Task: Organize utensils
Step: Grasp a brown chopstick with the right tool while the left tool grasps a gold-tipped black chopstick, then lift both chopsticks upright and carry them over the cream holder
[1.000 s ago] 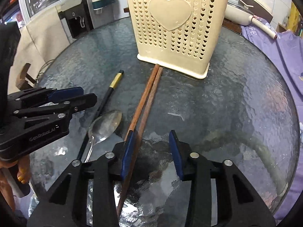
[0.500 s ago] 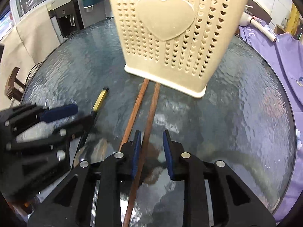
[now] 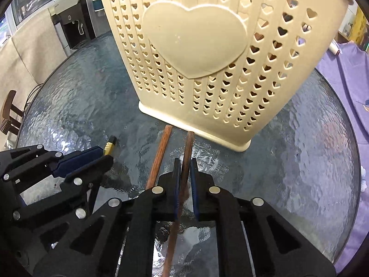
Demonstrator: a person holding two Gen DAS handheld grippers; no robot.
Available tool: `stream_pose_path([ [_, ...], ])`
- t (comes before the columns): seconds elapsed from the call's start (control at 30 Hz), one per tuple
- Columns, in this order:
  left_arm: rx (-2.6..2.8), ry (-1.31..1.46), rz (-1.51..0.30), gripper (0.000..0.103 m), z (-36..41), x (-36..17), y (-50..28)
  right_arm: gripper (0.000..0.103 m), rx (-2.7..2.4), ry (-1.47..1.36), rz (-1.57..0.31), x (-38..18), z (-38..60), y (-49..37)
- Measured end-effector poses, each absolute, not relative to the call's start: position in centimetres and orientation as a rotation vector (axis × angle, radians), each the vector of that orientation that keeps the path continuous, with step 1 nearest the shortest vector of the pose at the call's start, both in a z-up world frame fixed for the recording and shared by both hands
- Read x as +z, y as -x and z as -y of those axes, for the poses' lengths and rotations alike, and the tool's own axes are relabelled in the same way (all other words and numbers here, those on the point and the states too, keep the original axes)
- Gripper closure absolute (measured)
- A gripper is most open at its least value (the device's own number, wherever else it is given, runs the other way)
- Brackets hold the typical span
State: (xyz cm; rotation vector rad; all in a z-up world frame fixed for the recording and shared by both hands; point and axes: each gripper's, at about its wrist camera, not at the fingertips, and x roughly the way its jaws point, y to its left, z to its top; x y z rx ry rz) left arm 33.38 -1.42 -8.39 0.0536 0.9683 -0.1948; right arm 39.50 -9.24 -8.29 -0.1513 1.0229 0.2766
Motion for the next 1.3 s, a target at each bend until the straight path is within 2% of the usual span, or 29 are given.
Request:
stream_pose_path([
  [0.4, -0.183, -0.039, -0.953, 0.096, 1.7, -8.5, -32.9, 0.095, 0.291, 0.107, -0.994, -8.5, 10.8, -37.4],
  [0.67, -0.196, -0.027, -0.9, 0.096, 1.6, -7.1, -31.2, 0.095, 0.305, 0.06, -0.886, -6.0, 13.5, -35.0],
  [1.3, -0.305, 0.051, -0.628, 0.096, 0.5, 4.5, -24.4, 0.096, 0.412, -0.119, -0.613, 5.3, 19.4, -27.9],
])
